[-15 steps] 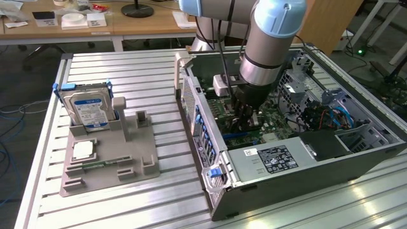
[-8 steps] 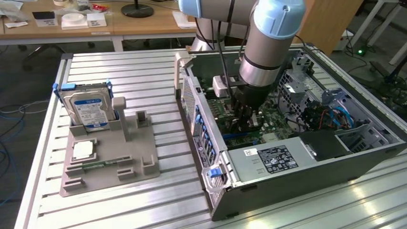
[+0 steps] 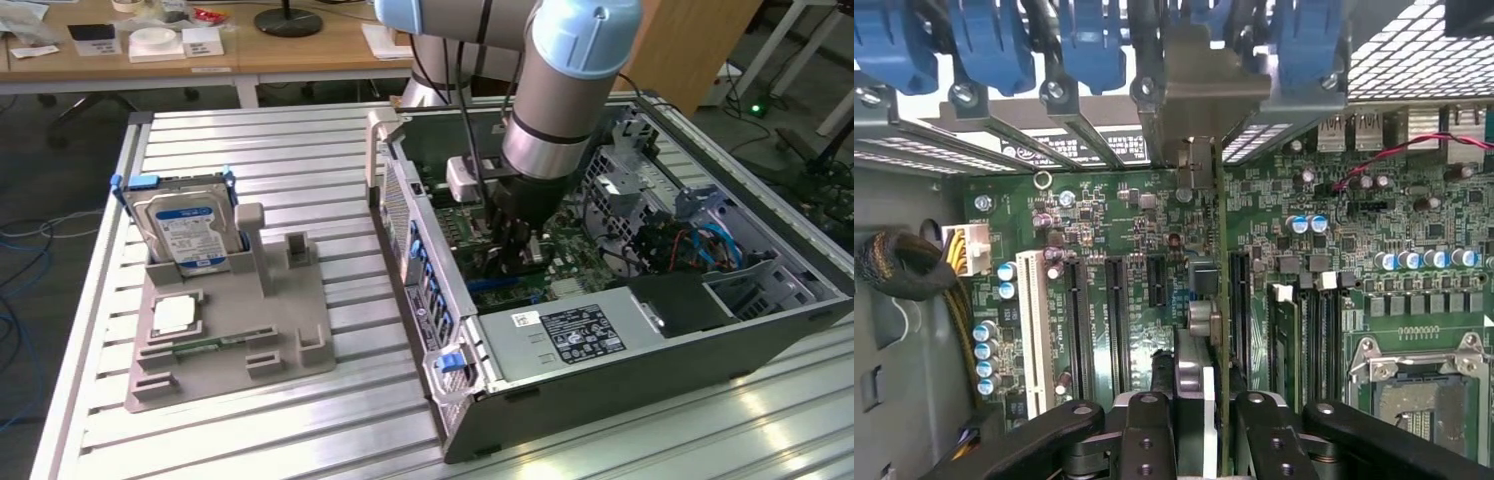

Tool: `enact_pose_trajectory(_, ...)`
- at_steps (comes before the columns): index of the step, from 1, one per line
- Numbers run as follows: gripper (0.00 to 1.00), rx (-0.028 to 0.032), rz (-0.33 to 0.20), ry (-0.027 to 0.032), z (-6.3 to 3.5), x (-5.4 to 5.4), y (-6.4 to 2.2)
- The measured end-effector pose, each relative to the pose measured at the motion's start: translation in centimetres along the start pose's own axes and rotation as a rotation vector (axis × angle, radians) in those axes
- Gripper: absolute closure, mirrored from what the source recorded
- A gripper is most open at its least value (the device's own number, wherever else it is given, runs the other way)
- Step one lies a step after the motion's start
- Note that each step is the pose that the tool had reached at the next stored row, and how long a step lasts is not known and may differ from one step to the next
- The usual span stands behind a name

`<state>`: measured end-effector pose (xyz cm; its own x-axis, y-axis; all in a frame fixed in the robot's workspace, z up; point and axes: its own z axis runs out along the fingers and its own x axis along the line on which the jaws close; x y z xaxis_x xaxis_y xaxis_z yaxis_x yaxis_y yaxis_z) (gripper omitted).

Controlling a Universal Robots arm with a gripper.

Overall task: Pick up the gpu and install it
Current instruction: 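Insert the gpu into the slot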

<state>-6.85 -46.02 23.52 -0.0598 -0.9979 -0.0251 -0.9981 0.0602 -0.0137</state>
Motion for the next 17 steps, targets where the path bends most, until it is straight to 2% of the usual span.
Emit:
enact_pose_trajectory(5,0.72,0.0035,0.000,-0.0002,-0.01,0.00,0.00)
enact_pose_trajectory(17,0.72,0.0036,0.000,-0.0001,0.39,0.01,0.04)
